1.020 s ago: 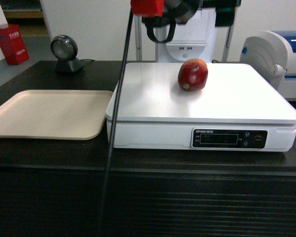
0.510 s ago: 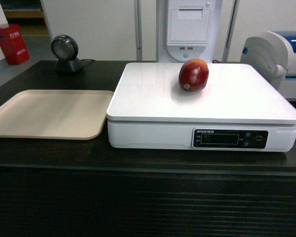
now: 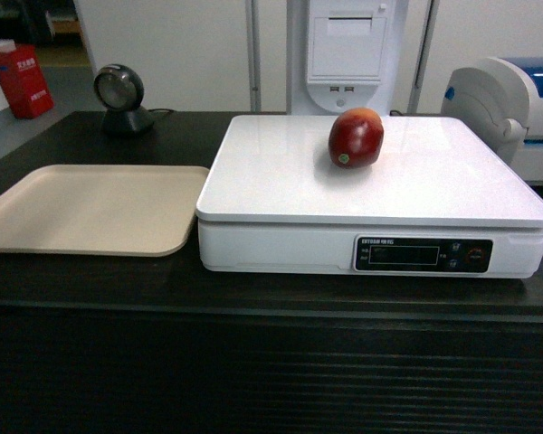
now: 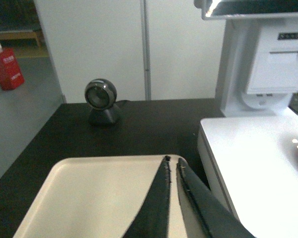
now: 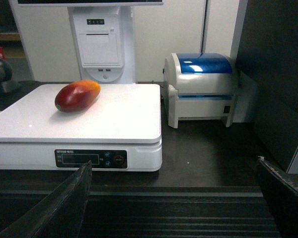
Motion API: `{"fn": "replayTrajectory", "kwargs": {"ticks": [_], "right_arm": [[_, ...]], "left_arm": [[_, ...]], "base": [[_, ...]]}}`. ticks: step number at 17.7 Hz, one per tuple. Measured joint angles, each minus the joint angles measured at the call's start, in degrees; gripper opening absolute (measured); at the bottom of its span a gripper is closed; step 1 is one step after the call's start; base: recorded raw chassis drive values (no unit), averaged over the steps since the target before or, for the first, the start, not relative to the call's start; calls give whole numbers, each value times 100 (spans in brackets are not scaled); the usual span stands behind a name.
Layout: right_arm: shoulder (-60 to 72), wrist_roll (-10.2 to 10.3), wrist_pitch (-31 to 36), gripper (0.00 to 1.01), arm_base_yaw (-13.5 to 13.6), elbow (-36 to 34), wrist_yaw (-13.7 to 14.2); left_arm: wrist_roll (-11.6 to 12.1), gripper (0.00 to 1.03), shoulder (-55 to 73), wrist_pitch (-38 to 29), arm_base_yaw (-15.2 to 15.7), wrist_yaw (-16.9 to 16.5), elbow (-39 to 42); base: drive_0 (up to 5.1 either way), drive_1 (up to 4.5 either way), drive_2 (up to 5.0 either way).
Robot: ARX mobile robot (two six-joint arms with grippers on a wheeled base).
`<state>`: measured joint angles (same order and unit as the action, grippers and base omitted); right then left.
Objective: Place dark red mango on scale at checkout
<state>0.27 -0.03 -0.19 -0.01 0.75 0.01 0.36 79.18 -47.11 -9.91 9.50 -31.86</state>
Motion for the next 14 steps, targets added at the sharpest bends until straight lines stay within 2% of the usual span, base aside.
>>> {"fn": "replayTrajectory", "kwargs": {"ticks": [1, 5, 9, 10, 11, 14], "right_arm": [[0, 0, -4, 98, 0, 0, 0], [0, 0, -2, 98, 0, 0, 0], [0, 0, -2, 98, 0, 0, 0], [0, 0, -2, 98, 0, 0, 0], [0, 0, -4, 98, 0, 0, 2], [0, 0, -2, 98, 0, 0, 0]], "left_arm": [[-13, 2, -341, -140, 105, -140, 507], [-17, 2, -1366, -247, 455, -398, 1670], [-17, 2, -2079, -72, 629, -581, 2159], [-15, 2, -2258, 20, 870, -866, 2280], [-17, 2, -2465, 120, 992, -887, 2406], [-20, 2, -3136, 496, 986, -942, 2671]], "base": [[0, 0, 0], [0, 0, 0], [0, 0, 0], [0, 0, 0], [0, 0, 0], [0, 0, 0]]}}
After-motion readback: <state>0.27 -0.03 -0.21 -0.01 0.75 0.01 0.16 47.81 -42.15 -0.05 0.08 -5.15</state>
